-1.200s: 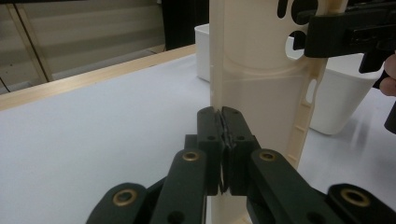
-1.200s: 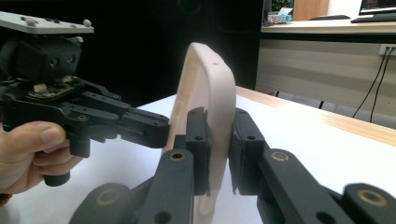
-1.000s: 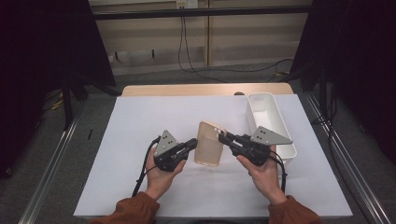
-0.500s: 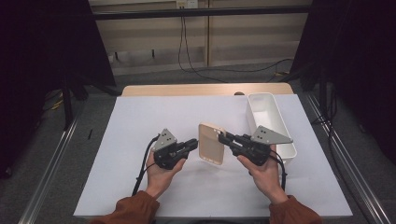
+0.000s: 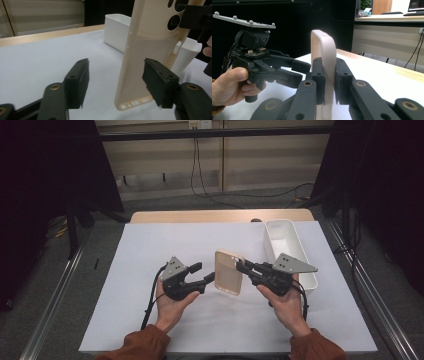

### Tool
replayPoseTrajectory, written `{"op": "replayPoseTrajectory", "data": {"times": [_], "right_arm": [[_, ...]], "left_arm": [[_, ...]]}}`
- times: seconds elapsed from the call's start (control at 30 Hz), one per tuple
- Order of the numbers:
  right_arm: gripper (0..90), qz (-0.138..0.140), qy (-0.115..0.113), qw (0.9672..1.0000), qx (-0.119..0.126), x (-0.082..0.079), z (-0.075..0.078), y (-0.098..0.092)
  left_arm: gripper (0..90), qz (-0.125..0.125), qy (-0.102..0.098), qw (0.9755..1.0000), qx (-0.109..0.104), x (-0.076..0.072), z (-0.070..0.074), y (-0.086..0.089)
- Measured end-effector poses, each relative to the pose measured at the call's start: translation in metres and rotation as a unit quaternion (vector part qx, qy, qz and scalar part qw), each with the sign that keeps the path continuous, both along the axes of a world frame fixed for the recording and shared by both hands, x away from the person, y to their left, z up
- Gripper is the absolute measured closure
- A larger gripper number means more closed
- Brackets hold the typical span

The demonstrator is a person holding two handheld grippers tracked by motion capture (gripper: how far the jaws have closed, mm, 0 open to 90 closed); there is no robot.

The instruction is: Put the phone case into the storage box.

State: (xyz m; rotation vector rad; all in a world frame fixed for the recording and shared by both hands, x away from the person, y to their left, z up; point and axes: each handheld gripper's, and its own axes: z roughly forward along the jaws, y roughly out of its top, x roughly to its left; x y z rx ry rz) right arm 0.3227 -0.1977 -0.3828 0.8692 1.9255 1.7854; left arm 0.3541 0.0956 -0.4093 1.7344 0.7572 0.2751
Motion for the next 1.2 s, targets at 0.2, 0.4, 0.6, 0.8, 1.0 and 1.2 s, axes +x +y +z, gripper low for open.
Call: {"op": "replayPoseTrajectory", "data": {"times": [0.2,0.4,0.6,0.8,1.0,1.2], "right_arm": [[80.5,0.003,0.001,1.0000,-0.002,0.001,0.000,-0.003],[80.4,0.005,0.002,1.0000,-0.004,0.001,0.000,-0.004],[80.4,-0.002,0.001,1.0000,0.000,0.003,0.001,-0.009],[80.4,-0.009,0.000,1.0000,0.002,0.003,0.001,-0.015],[80.4,-0.015,0.000,0.9999,0.000,0.002,0.002,-0.020],[80.4,-0.018,-0.005,0.9998,-0.001,0.001,0.004,-0.025]], "left_arm": [[16.6,0.002,-0.010,0.9998,0.017,0.001,0.000,-0.001],[6.2,0.013,-0.032,0.9990,0.028,0.004,0.001,0.002],[3.3,0.022,-0.054,0.9979,0.029,0.004,0.003,0.005],[3.9,0.015,-0.052,0.9981,0.030,0.004,0.002,0.006],[4.0,0.034,-0.072,0.9967,0.015,0.003,0.003,0.013],[5.1,0.044,-0.087,0.9952,-0.008,-0.003,-0.001,0.030]]}}
